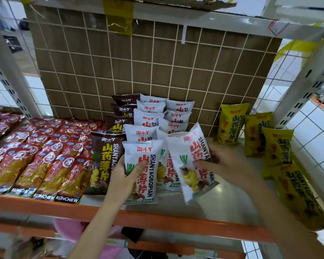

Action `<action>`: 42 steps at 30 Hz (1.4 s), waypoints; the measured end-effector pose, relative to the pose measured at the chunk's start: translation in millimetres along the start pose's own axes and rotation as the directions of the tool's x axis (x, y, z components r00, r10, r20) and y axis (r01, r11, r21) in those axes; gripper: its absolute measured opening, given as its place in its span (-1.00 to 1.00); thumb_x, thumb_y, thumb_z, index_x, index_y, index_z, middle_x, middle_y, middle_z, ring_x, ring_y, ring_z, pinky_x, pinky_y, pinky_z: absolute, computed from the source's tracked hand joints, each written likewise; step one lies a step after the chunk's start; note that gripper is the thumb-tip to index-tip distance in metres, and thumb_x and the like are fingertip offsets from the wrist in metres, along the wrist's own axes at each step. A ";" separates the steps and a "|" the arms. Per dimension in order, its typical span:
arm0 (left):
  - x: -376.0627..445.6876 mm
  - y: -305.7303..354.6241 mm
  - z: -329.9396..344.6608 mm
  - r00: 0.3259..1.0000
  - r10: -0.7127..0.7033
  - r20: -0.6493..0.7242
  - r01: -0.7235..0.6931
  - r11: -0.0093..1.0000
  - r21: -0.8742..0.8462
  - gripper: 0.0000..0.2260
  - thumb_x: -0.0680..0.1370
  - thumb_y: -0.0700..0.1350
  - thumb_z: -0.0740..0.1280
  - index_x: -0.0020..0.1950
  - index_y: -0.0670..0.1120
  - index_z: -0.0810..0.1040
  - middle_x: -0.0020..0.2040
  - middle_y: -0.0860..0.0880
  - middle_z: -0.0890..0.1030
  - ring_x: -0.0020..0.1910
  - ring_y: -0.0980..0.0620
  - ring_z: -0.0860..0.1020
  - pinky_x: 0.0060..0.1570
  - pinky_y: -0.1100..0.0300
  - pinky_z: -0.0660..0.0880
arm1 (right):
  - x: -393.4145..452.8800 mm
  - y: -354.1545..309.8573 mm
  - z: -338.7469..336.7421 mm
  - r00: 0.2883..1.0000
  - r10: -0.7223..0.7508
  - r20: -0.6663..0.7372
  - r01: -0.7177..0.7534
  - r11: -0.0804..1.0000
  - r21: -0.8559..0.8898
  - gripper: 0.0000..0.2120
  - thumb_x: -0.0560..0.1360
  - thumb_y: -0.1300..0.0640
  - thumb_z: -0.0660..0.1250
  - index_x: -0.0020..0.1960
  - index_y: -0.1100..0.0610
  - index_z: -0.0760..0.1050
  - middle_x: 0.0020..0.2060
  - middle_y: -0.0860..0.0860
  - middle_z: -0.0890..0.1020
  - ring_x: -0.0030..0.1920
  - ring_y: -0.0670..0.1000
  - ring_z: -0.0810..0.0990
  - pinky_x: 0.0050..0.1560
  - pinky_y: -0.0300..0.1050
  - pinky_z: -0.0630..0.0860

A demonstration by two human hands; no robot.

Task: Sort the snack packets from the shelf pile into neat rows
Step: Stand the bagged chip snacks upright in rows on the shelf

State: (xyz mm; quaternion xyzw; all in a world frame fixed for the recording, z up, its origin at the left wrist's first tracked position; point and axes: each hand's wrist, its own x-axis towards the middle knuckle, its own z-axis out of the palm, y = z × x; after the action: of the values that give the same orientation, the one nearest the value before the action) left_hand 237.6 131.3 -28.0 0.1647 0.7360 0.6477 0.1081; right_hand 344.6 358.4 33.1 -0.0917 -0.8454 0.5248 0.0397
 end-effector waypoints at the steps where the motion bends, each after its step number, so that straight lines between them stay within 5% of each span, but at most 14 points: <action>1: -0.4 1.6 2.5 1.000 0.015 -0.023 -0.015 1.000 0.010 -0.75 0.49 -0.01 0.32 0.01 0.28 0.31 -0.04 0.34 0.46 -0.18 0.61 0.43 -0.21 0.65 0.32 | -2.3 3.8 13.9 0.996 0.015 -0.093 -0.006 0.995 0.104 -0.76 0.42 0.19 0.43 0.05 0.00 0.51 -0.05 -0.08 0.69 -0.09 -0.17 0.66 -0.13 -0.31 0.57; 3: -1.7 2.1 6.3 0.997 0.032 -0.076 -0.030 0.999 0.039 -0.77 0.54 -0.02 0.26 0.08 0.23 0.27 -0.05 0.37 0.37 -0.21 0.68 0.36 -0.25 0.70 0.25 | -5.6 15.0 49.0 0.968 0.073 -0.241 -0.020 0.976 0.215 -0.73 0.42 0.19 0.43 0.04 -0.05 0.47 -0.07 -0.09 0.68 -0.08 -0.15 0.66 -0.17 -0.30 0.57; 8: 4.4 -14.5 12.1 0.978 0.156 -0.137 -0.133 0.977 0.166 -0.58 0.51 0.08 0.22 0.31 -0.08 0.33 0.06 0.16 0.54 0.01 0.33 0.52 -0.05 0.53 0.40 | -14.3 31.7 115.2 0.876 0.152 -0.458 0.016 0.939 0.343 -0.44 0.51 0.22 0.34 0.37 -0.06 0.14 0.03 -0.14 0.58 -0.04 -0.35 0.58 -0.15 -0.45 0.49; 11: 2.0 -22.5 14.1 0.952 0.254 -0.173 -0.201 0.940 0.274 -0.43 0.55 0.03 0.24 0.51 -0.07 0.14 0.36 0.04 0.34 0.31 0.29 0.30 0.25 0.49 0.22 | -13.4 37.0 130.4 0.840 0.008 -0.543 0.086 0.985 0.149 -0.31 0.56 0.18 0.26 0.45 -0.18 -0.11 0.36 -0.02 0.28 0.20 -0.38 0.41 0.03 -0.47 0.46; 13: -2.5 -24.8 15.7 0.931 0.308 -0.194 -0.233 0.914 0.332 -0.37 0.58 0.04 0.20 0.54 0.00 -0.05 0.45 0.01 0.14 0.40 0.23 0.12 0.33 0.41 0.12 | -9.2 38.5 136.1 0.799 -0.149 -0.582 0.082 0.987 -0.140 -0.32 0.58 0.07 0.21 0.46 -0.28 -0.16 0.45 -0.01 0.04 0.40 -0.19 0.24 0.23 -0.17 0.50; 15: -3.4 -29.8 15.3 0.874 0.461 -0.153 -0.338 0.802 0.492 -0.45 0.62 0.06 0.12 0.54 0.07 -0.06 0.50 0.00 0.04 0.50 0.09 0.00 0.43 0.30 0.01 | -4.1 43.3 141.0 0.769 -0.298 -0.566 0.058 0.914 -0.402 -0.40 0.59 -0.10 0.13 0.51 -0.20 -0.10 0.50 0.02 -0.06 0.51 0.06 0.02 0.38 0.17 0.33; 18: 0.6 -45.5 13.2 0.787 0.613 0.072 -0.457 0.501 0.735 -0.52 0.62 0.03 0.07 0.51 -0.06 0.10 0.50 -0.14 0.17 0.50 -0.12 0.10 0.48 0.09 0.04 | 1.5 47.7 143.9 0.772 -0.388 -0.504 -0.010 0.785 -0.620 -0.34 0.55 -0.24 0.06 0.54 0.00 -0.03 0.52 0.15 0.01 0.52 0.18 0.00 0.47 0.13 0.07; 21: 4.8 -52.4 9.9 0.792 0.577 0.199 -0.444 0.320 0.837 -0.52 0.65 0.09 -0.03 0.51 -0.11 0.13 0.49 -0.20 0.22 0.49 -0.18 0.13 0.48 -0.01 0.05 | 3.4 49.3 142.6 0.792 -0.457 -0.405 -0.040 0.623 -0.781 -0.35 0.55 -0.23 0.04 0.54 0.06 0.04 0.51 0.15 0.10 0.51 0.18 0.04 0.44 0.13 0.05; 26: 12.7 -53.6 -1.2 0.761 0.582 0.285 -0.498 0.245 0.832 -0.40 0.59 0.10 0.10 0.55 -0.10 0.02 0.50 -0.16 0.17 0.51 -0.14 0.05 0.50 0.06 -0.03 | 16.2 52.8 136.4 0.820 -0.495 -0.287 0.034 0.542 -0.839 -0.38 0.59 -0.22 -0.03 0.52 0.12 0.06 0.51 0.13 0.09 0.51 0.15 0.06 0.46 0.12 0.05; 30: 11.8 -56.0 -1.1 0.749 0.597 0.287 -0.519 0.258 0.815 -0.36 0.57 0.07 0.15 0.56 -0.04 -0.06 0.51 -0.10 0.09 0.52 -0.14 0.04 0.50 0.02 0.01 | 15.9 55.4 136.9 0.841 -0.469 -0.269 0.029 0.535 -0.844 -0.15 0.45 -0.29 0.13 0.55 0.12 -0.06 0.51 0.15 0.08 0.52 0.16 0.03 0.49 0.11 -0.03; 42: 14.5 -55.9 -0.1 0.794 0.519 0.318 -0.487 0.229 0.843 -0.39 0.51 0.12 0.16 0.49 -0.14 0.18 0.48 -0.17 0.19 0.50 -0.16 0.08 0.48 0.01 0.03 | 20.3 53.1 140.4 0.849 -0.439 -0.295 0.007 0.567 -0.824 -0.13 0.41 -0.31 0.16 0.54 0.12 -0.01 0.51 0.14 0.09 0.52 0.14 0.02 0.48 0.11 -0.03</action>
State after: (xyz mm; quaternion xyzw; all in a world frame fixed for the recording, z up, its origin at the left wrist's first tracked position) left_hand 218.4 130.7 -82.5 0.4132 0.8698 0.1535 -0.2216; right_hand 307.8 261.8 -77.6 -0.1119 -0.9565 0.0419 0.2661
